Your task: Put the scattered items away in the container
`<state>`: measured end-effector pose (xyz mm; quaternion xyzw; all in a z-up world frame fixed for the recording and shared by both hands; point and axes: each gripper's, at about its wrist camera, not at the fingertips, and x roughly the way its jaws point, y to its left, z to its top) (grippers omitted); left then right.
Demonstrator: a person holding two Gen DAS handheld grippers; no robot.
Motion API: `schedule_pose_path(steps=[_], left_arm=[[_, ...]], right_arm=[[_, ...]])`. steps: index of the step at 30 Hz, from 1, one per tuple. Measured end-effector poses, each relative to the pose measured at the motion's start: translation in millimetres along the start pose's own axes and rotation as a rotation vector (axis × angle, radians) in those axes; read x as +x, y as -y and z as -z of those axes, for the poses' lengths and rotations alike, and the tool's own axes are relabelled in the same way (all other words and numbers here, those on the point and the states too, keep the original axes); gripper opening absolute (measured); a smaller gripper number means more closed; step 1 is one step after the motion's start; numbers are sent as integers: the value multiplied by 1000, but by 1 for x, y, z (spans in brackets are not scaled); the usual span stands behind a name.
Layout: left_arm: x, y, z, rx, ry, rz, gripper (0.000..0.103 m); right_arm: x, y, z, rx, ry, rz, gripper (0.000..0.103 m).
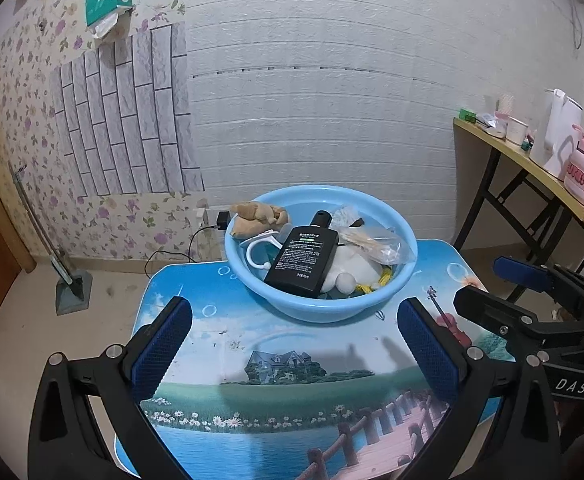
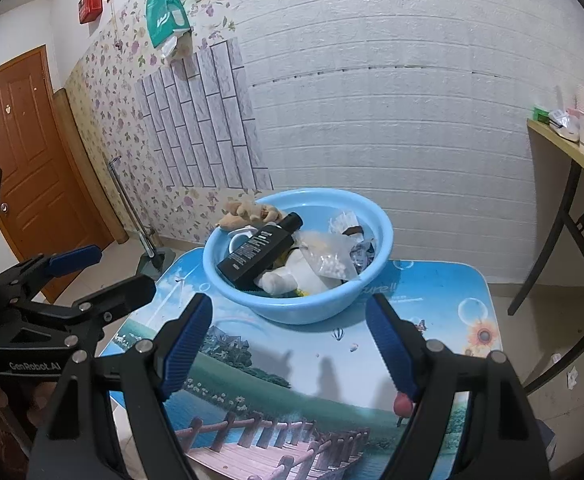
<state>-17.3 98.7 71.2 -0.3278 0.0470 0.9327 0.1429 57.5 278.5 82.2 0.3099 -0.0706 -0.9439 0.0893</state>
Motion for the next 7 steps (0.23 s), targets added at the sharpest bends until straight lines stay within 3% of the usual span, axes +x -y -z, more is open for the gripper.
schedule_pose_path(steps=[7], left_arm=[[-1,0,1,-1,5,-9,103]], right_arm=[[0,0,0,1,-4,1,80]])
